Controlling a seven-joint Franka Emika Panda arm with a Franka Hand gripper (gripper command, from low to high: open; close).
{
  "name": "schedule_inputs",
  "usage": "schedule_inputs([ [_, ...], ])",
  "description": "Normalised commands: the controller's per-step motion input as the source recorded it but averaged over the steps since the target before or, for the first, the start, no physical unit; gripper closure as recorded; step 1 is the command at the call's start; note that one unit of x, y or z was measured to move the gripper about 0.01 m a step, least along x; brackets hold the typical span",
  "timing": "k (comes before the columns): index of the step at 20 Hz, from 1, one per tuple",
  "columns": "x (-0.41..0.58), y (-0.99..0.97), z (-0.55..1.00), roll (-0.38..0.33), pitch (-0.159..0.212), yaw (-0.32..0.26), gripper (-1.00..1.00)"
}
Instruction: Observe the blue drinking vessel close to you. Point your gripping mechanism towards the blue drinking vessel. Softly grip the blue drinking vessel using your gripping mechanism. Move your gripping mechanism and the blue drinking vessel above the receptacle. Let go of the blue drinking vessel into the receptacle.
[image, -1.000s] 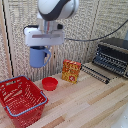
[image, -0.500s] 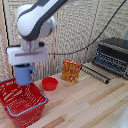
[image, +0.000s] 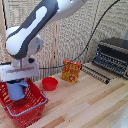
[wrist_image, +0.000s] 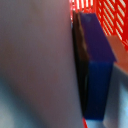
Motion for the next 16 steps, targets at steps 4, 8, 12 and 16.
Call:
schedule_inputs([
  [4, 0.009, 0.02, 0.27, -0.050, -0.071, -0.101, -1.00],
  [8, 0.165, 0.01, 0.29, -0.007, 0.006, -0.038, -1.00],
  [12, 0.124, -0.07, 0.42, 0.014, 0.039, -0.075, -1.00],
  [16, 0.177, -0.05, 0.74, 0.004, 0.054, -0.096, -1.00],
])
